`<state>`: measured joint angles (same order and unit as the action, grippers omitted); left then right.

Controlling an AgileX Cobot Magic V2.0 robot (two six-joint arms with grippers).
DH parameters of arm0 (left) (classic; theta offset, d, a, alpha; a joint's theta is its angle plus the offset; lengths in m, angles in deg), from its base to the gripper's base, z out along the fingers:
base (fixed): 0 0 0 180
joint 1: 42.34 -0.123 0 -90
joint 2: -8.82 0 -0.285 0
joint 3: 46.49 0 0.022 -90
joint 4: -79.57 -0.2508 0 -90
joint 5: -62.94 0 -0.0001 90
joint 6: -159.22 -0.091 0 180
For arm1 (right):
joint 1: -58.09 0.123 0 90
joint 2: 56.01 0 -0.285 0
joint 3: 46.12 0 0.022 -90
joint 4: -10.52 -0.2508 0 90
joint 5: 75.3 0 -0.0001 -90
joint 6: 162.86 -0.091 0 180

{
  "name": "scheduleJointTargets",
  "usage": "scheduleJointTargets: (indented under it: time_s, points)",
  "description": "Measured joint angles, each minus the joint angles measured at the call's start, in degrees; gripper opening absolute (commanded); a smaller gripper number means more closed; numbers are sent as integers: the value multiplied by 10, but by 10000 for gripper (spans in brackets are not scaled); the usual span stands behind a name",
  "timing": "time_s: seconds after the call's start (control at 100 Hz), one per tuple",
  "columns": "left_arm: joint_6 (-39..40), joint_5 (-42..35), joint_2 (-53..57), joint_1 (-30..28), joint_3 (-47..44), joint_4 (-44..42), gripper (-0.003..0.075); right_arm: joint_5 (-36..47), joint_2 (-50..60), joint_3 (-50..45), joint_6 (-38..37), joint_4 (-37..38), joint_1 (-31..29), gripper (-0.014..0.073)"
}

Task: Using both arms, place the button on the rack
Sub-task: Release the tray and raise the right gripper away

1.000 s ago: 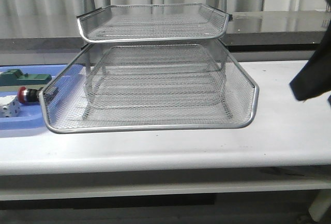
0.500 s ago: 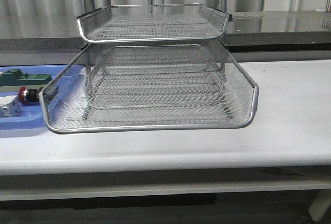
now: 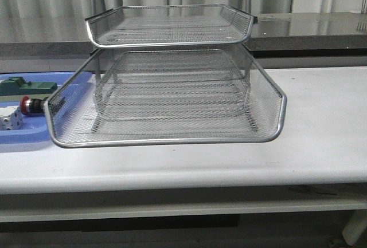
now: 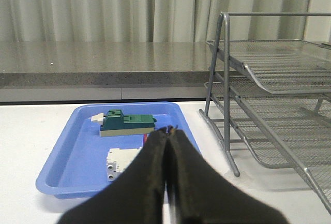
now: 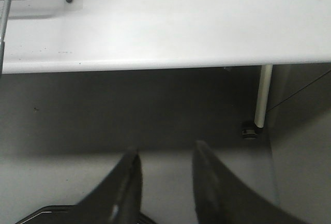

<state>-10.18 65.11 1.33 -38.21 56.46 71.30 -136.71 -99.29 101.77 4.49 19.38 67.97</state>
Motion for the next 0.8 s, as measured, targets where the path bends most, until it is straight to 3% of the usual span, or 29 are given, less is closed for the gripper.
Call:
scheduleJointTargets:
  time_s: [0.09,0.8]
  points:
    - [0,0,0,0,0,0,-21,0,0,0,-1,0,0,-76]
    - [0,0,0,0,0,0,-21,0,0,0,-4,0,0,-68]
